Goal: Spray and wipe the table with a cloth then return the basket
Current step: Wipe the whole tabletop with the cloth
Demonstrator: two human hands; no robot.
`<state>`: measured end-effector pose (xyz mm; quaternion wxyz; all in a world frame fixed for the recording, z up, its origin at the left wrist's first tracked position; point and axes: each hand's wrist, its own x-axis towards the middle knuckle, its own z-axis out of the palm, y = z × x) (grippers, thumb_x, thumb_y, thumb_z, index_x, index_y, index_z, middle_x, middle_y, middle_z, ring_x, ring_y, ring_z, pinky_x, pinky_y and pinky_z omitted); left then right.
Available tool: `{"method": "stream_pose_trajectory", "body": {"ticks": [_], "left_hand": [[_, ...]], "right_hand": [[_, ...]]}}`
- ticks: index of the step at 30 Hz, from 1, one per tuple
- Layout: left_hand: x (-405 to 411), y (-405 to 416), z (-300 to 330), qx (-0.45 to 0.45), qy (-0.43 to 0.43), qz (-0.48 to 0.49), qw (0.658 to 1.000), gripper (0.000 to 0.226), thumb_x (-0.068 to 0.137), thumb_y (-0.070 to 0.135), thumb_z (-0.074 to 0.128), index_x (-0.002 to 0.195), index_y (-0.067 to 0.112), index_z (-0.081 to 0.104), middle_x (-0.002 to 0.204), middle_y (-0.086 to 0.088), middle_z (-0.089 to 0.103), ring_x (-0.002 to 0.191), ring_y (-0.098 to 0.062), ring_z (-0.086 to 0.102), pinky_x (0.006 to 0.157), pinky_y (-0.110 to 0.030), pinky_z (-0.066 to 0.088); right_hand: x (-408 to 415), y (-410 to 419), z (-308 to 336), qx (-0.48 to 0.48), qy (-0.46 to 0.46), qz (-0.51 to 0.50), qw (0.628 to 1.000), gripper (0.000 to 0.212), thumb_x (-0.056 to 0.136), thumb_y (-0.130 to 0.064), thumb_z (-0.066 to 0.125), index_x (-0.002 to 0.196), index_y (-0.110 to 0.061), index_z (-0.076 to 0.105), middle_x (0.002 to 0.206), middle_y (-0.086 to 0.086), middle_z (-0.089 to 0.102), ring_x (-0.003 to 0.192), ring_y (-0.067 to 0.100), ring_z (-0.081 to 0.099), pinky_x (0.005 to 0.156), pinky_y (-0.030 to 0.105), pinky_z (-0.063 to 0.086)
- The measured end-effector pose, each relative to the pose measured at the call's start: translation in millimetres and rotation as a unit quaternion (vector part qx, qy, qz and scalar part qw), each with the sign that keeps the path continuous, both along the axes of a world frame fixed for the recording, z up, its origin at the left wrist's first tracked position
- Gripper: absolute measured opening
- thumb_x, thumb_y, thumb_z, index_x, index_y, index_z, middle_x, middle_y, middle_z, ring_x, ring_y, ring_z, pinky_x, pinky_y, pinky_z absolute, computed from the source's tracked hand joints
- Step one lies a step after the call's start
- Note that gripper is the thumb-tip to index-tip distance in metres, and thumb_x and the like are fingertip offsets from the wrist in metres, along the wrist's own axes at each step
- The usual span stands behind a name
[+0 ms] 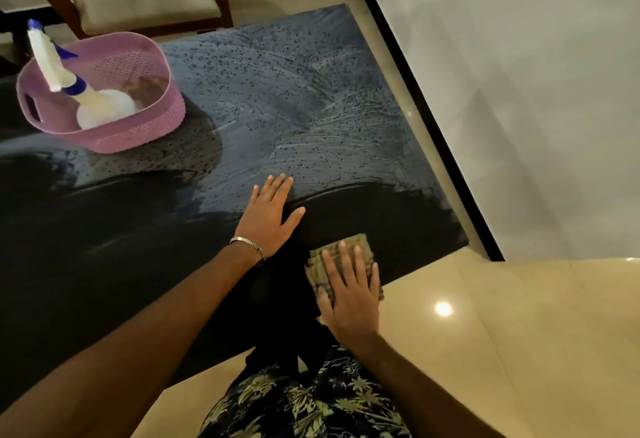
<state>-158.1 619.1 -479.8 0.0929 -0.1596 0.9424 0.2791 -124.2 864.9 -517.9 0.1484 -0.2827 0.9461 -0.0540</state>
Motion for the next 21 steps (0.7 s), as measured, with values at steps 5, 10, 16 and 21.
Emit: {"method": "stream_pose_trajectory", "body": {"ticks": [5,10,16,21], "left_hand": [[-12.5,-0.7,-0.1,0.003,0.013,0.011,1.0,0.068,0.097,0.053,0.033,0.154,0.02,0.013,0.162,0.001,0.009,0.149,-0.015,-0.001,0.121,-0.036,-0.003],[-26.5,-5.4,-2.2,0.003,0.009,0.037,0.999,0.069,0.097,0.054,0.035,0.154,0.021,0.014,0.162,0.001,0.01,0.149,-0.016,0.0,0.122,-0.039,-0.001],[-39.4,-6.9,-0.6,-0.005,0.02,0.057,0.998,0.069,0.097,0.053,0.036,0.154,0.02,0.014,0.162,0.001,0.009,0.149,-0.015,-0.001,0.121,-0.037,-0.003],[-41.3,-13.8,1.5,-0.004,0.036,0.116,0.993,0.068,0.096,0.051,0.038,0.153,0.019,0.017,0.161,0.001,0.013,0.149,-0.015,0.001,0.121,-0.036,-0.002]], "right_hand": [[-70.6,45.5,-2.9,0.018,0.004,-0.004,1.0,0.069,0.095,-0.054,0.034,0.159,-0.037,0.014,0.168,-0.003,0.005,0.155,0.022,-0.004,0.123,0.057,0.006],[-172.3,69.8,-0.5,0.047,0.02,-0.101,0.994,0.07,0.095,-0.056,0.018,0.158,-0.027,0.023,0.167,0.008,0.017,0.155,0.029,0.006,0.122,0.059,0.01],[-258.6,28.0,4.6,0.046,0.026,-0.077,0.996,0.071,0.091,-0.052,0.025,0.158,-0.027,0.024,0.166,0.009,0.02,0.153,0.033,0.014,0.121,0.059,0.016],[-322.8,-31.1,5.2,0.029,0.001,-0.025,0.999,0.073,0.091,-0.052,0.028,0.159,-0.03,0.018,0.167,0.007,0.017,0.152,0.035,0.014,0.117,0.059,0.023]]}}
